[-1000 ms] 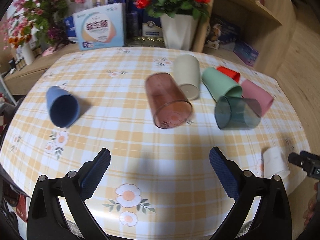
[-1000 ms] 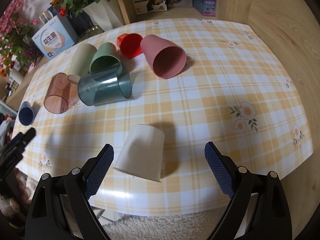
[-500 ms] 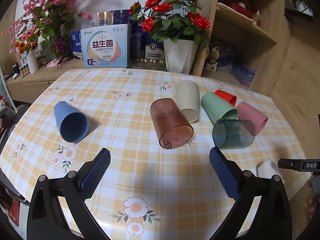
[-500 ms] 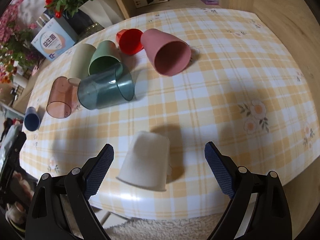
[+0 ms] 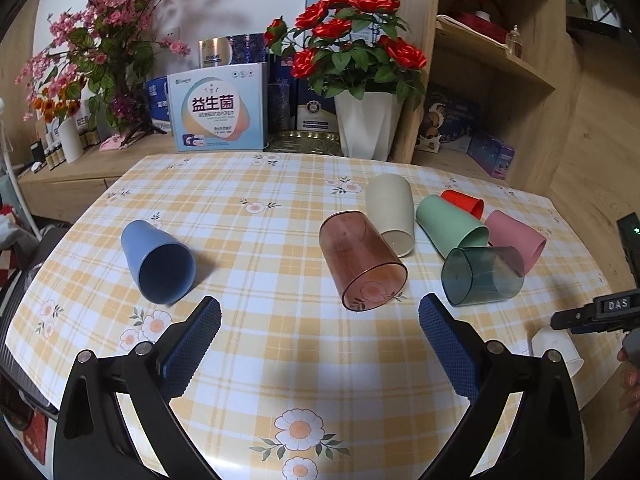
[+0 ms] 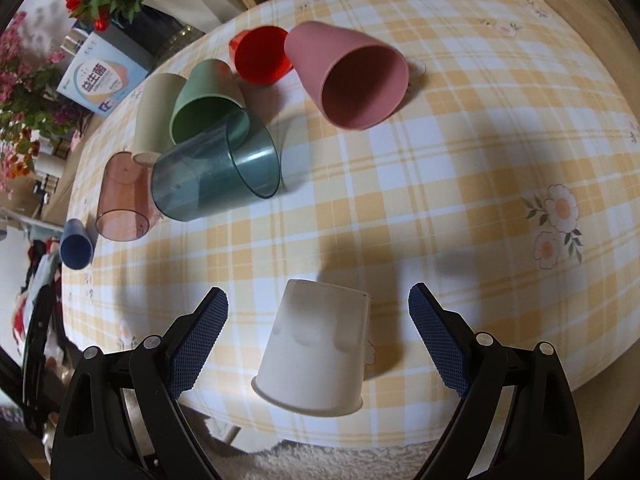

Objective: Flip cup upside down

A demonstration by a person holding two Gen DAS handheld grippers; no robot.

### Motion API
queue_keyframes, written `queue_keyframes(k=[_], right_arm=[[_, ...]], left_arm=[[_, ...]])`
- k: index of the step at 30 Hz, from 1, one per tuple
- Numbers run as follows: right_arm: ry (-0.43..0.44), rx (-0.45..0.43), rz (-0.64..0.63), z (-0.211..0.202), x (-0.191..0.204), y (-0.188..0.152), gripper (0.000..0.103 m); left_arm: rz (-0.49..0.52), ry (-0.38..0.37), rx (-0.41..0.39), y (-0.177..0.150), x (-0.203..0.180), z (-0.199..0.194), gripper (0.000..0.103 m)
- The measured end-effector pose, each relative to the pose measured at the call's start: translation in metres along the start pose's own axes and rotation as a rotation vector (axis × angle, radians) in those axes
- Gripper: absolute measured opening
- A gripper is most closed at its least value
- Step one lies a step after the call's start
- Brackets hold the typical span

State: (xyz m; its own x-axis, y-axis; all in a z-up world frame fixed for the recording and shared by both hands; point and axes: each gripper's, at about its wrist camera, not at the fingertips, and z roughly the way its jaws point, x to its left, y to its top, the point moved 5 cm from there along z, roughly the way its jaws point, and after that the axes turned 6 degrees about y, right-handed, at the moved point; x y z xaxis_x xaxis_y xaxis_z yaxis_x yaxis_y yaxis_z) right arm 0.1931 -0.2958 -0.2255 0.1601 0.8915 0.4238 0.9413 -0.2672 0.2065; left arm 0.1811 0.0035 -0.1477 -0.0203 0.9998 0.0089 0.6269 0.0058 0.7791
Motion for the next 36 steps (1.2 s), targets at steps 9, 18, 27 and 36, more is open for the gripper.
queue_keyframes(k=[9, 18, 27, 36], right_arm=[[-0.008, 0.047, 0.034, 0.017, -0.006, 0.003, 0.088], [0.013, 0.082, 0.079, 0.031, -0.013, -0.002, 0.053], [0.086, -0.001, 0.038, 0.013, -0.006, -0.008, 0.052], [0.089, -0.197, -0.052, -0.022, -0.001, -0.031, 0.051]], left_arm=[[-0.006, -0.033, 0.044, -0.003, -0.002, 0.003, 0.097], [-0.013, -0.035, 0.085, -0.007, -0.006, 0.006, 0.097], [-0.027, -0.035, 0.112, -0.007, -0.007, 0.005, 0.097], [-0.032, -0.044, 0.12, -0.012, -0.016, 0.0, 0.097]])
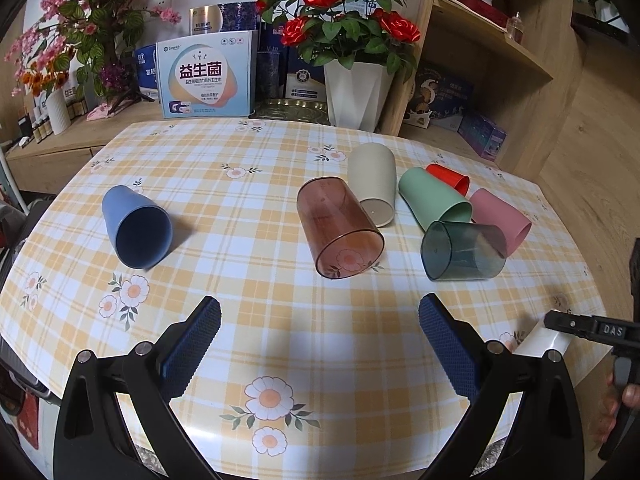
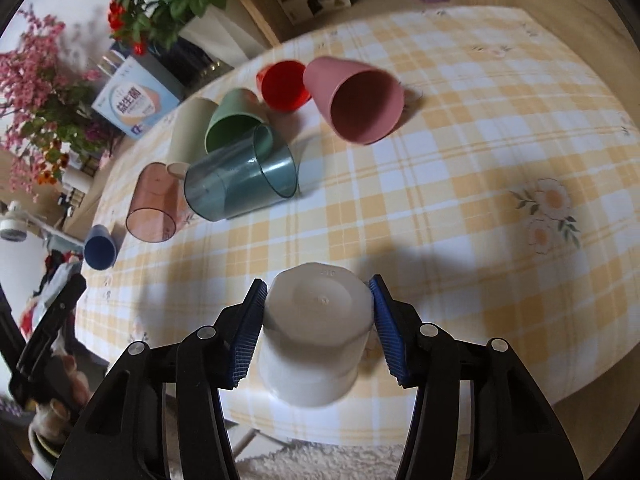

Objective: Flip cup upside down

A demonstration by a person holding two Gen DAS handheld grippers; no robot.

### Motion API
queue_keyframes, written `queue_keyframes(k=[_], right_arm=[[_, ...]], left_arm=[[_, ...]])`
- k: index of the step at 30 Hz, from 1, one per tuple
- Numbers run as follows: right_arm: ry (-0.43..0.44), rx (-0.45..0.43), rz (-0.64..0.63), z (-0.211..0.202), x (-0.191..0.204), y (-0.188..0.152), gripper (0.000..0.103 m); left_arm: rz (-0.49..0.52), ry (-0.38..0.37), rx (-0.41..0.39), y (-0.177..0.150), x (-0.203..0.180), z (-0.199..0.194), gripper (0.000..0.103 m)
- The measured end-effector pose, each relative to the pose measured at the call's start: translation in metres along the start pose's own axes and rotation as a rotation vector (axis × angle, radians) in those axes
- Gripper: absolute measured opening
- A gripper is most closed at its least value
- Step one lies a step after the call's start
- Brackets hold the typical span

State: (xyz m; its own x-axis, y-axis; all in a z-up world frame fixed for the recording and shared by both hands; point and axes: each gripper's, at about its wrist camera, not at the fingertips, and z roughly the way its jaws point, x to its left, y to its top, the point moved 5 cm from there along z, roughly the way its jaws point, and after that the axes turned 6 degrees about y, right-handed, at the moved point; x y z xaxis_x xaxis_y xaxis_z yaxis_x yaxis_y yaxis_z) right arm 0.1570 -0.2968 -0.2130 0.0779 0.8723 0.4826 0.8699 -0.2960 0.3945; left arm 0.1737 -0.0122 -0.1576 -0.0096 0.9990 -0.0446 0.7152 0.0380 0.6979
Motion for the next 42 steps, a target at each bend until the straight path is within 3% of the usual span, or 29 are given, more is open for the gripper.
queue_keyframes(k=[9, 17, 24, 42], right_arm=[[-0.054, -0.082, -0.002, -0.027, -0.024, 0.011, 0.05], [-0.266, -0.153, -0.082, -0.045, -0.054, 0.045, 0.05], [-0.385, -0.162, -0.154, -0.035, -0.063, 0.047, 0.05], [-0.407, -0.147, -0.158, -0.023, -0.059, 0.036, 0.049]], left_arm=[[0.012, 0.007, -0.021, 0.0, -0.006, -0.008, 0.097], [0.003, 0.021, -0.026, 0.001, -0.004, -0.008, 0.097], [-0.008, 0.032, -0.027, 0.002, 0.0, -0.007, 0.097], [-0.01, 0.037, -0.025, 0.001, 0.002, -0.006, 0.097]])
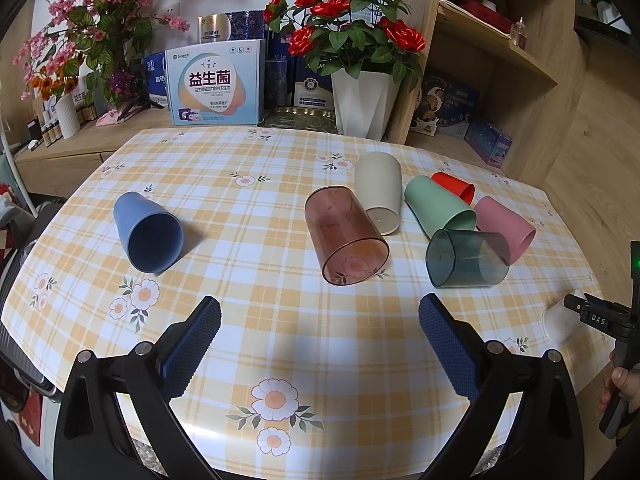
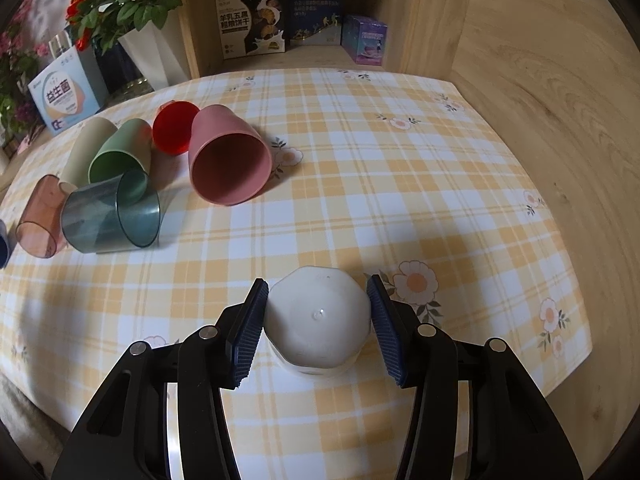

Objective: Flip cup upside down

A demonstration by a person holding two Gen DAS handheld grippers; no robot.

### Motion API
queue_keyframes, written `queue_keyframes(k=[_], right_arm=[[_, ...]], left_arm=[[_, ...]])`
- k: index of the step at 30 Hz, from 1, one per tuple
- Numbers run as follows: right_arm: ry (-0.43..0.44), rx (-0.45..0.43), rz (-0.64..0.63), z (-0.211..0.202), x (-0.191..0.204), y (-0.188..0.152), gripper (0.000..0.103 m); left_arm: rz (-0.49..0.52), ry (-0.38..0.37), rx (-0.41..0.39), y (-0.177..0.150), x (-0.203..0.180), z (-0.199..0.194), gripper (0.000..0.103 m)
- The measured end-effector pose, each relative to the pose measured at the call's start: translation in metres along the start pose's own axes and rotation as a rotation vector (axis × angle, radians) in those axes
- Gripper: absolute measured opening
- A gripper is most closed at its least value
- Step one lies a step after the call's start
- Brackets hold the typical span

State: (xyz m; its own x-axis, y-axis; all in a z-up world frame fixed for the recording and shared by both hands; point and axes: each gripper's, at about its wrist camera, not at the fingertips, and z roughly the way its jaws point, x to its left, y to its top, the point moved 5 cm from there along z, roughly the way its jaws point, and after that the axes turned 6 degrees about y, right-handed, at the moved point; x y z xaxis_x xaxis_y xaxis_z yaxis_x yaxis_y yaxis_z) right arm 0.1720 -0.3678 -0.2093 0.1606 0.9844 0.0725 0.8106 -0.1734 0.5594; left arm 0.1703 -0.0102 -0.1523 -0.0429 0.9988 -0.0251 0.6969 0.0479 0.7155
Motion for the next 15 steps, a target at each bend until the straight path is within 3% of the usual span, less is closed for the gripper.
queue_keyframes(k=[8, 13, 15], right_arm=[[0.004, -0.008, 0.012, -0.008, 0.0, 0.003, 0.051], [0.021, -0.038, 0.033, -0.028, 0.002, 0.011, 0.051], [0.038, -0.066, 0.035, -0.042, 0.005, 0.017, 0.058]], left_arm=[[0.008, 0.005, -0.022, 0.005, -0.001, -0.007, 0.097], [0.035, 0.022, -0.091, 0.021, -0.002, -0.026, 0.097], [0.043, 0.024, -0.129, 0.031, -0.001, -0.039, 0.097]])
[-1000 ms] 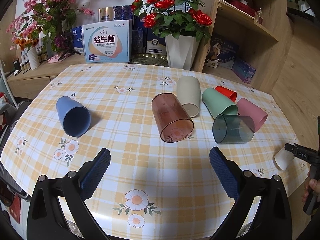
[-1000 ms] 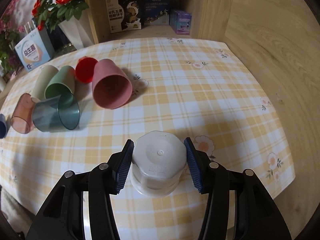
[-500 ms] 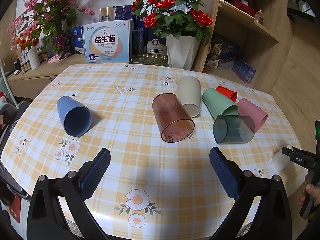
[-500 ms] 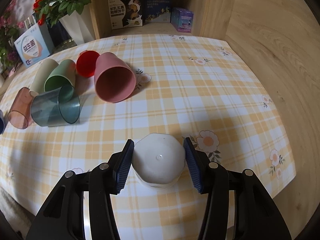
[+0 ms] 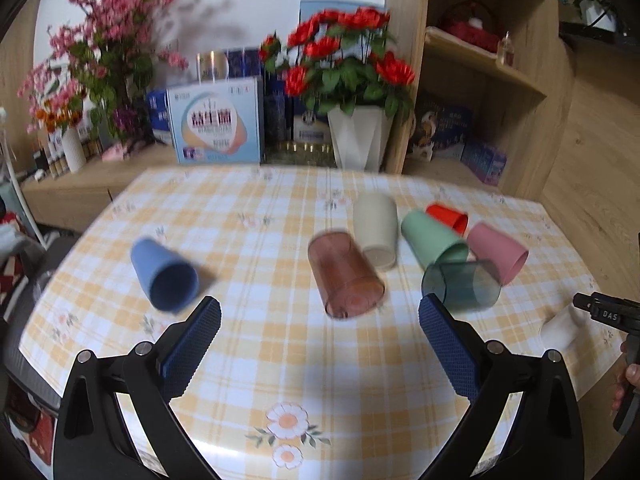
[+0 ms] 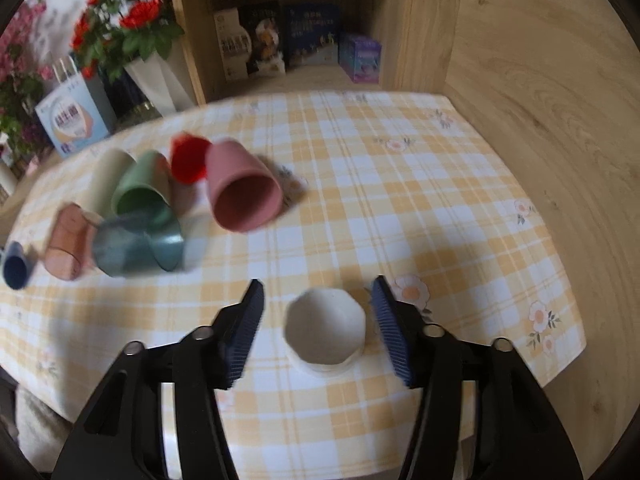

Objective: Flip cup upside down

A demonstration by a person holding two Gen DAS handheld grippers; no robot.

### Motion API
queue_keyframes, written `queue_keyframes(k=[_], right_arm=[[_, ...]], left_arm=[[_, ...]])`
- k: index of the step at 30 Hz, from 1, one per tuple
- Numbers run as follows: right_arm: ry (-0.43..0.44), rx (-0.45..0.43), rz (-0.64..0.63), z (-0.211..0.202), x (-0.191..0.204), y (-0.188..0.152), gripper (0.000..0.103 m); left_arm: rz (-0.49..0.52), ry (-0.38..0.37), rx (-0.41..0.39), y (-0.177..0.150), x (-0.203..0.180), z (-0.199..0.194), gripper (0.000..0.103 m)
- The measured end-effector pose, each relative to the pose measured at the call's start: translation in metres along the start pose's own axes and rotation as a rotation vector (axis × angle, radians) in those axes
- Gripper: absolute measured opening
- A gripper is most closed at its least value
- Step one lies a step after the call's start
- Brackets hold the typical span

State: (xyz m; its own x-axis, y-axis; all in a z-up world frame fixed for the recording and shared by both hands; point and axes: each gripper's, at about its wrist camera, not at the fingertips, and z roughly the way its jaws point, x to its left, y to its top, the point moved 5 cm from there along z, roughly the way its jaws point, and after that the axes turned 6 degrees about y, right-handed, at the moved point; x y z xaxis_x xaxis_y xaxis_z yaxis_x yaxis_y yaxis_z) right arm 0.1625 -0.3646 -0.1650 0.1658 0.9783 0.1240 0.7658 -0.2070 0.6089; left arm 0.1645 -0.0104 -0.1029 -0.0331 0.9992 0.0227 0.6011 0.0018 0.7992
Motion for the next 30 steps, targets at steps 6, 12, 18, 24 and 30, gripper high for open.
queue_keyframes(k=[6, 12, 18, 24, 30], right_arm=[[0.108, -0.117, -0.035, -0.06, 0.029, 0.018, 0.075], [0.181, -0.208, -0.095, -0.11, 0.064, 0.023, 0.088], [0.248, -0.262, -0.104, -0.146, 0.087, 0.019, 0.088], [0.265, -0.294, -0.122, -0.168, 0.099, 0.018, 0.088], [0.265, -0.304, -0.122, -0.175, 0.1, 0.019, 0.088]], left_arm=[[0.005, -0.021, -0.095, 0.031, 0.005, -0.04, 0.097], [0.014, -0.022, -0.149, 0.046, 0.007, -0.081, 0.097], [-0.006, -0.02, -0.175, 0.049, 0.015, -0.112, 0.097], [-0.012, -0.011, -0.198, 0.054, 0.021, -0.129, 0.097], [-0.008, -0.014, -0.196, 0.054, 0.022, -0.133, 0.097]])
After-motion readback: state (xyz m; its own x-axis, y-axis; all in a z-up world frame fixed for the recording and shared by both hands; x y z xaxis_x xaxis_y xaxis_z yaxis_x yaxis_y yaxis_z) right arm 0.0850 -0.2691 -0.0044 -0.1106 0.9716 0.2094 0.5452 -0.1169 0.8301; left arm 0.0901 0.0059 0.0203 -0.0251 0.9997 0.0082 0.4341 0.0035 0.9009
